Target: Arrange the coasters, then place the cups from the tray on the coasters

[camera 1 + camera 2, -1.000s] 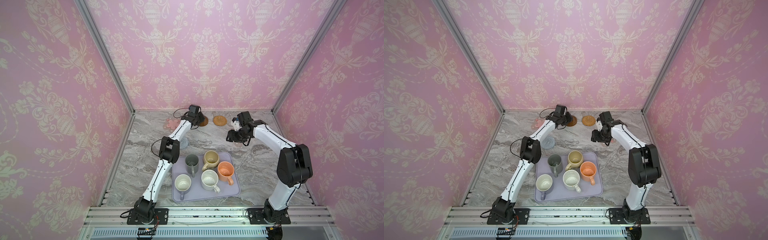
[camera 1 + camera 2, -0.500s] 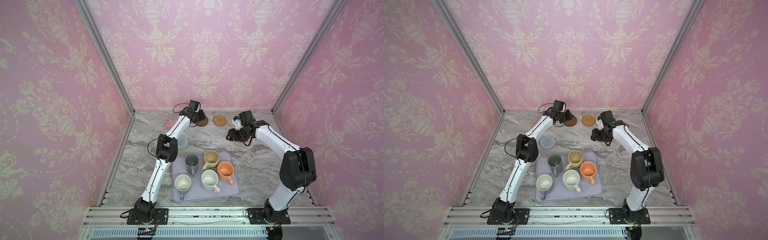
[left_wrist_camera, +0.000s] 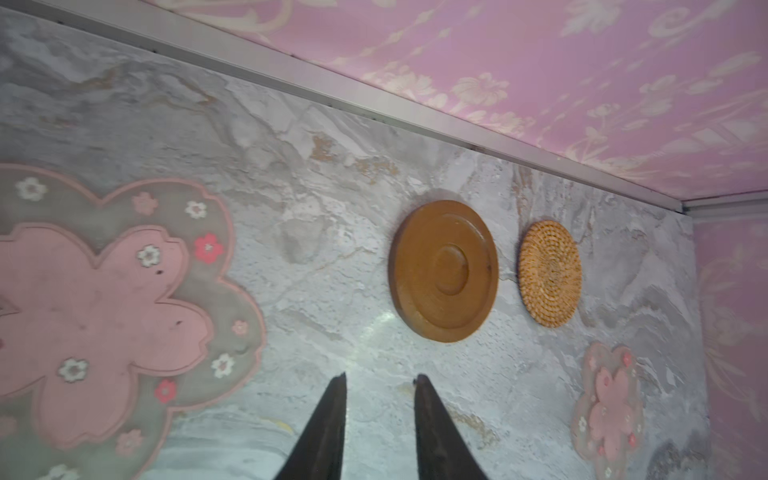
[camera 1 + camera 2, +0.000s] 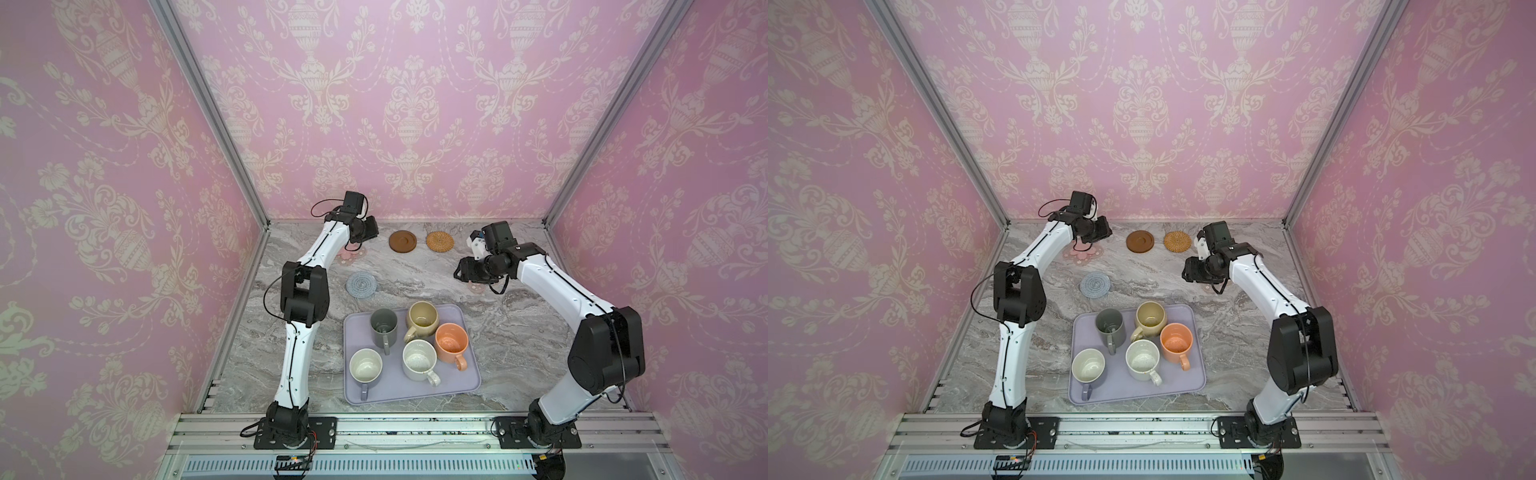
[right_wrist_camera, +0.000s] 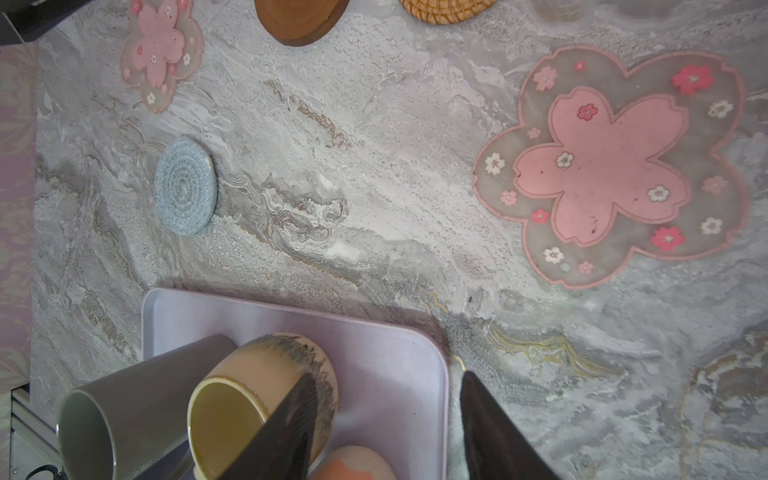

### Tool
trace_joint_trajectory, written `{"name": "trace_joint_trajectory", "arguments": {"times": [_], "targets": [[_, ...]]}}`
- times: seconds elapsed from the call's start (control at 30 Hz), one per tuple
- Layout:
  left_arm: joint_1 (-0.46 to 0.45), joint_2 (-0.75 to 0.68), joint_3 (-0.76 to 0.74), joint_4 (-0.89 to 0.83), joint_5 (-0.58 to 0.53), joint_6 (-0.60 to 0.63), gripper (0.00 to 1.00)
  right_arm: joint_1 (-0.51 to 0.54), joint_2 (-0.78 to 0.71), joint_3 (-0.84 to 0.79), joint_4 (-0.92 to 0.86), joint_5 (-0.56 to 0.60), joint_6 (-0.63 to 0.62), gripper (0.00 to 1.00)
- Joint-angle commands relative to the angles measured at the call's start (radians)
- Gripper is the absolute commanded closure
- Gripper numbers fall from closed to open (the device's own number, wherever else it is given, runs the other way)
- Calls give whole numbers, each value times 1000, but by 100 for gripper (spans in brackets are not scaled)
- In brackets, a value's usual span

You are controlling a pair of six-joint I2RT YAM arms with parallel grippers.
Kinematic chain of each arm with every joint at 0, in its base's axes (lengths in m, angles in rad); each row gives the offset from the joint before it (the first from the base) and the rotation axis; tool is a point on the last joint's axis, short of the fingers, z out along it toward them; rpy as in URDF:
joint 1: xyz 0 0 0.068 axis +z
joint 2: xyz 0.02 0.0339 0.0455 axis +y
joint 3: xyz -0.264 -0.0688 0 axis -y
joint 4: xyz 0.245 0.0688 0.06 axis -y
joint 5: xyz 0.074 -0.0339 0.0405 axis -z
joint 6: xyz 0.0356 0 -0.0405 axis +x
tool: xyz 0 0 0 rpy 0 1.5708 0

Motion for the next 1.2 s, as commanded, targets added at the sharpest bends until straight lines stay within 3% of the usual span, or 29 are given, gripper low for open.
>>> {"name": "trace_joint_trajectory", "arguments": {"times": [0.0,0.27,0.63,0.9,1.17], "targets": [[5,39,45,-78,-38,75,69,14,-38,-22,-7,13,30,43],[13,183,217,-170,-47,88,70,31,-48,-11,-26,40,47,43],[17,259,251,-141,-66,50,70,57,-34,49,-61,70,52,43],[54,277,219,-132,-39,13,71,76,-7,73,-68,71,56,43],[60,149,41,62,18,-17,71,96,28,110,-75,71,53,43]]}}
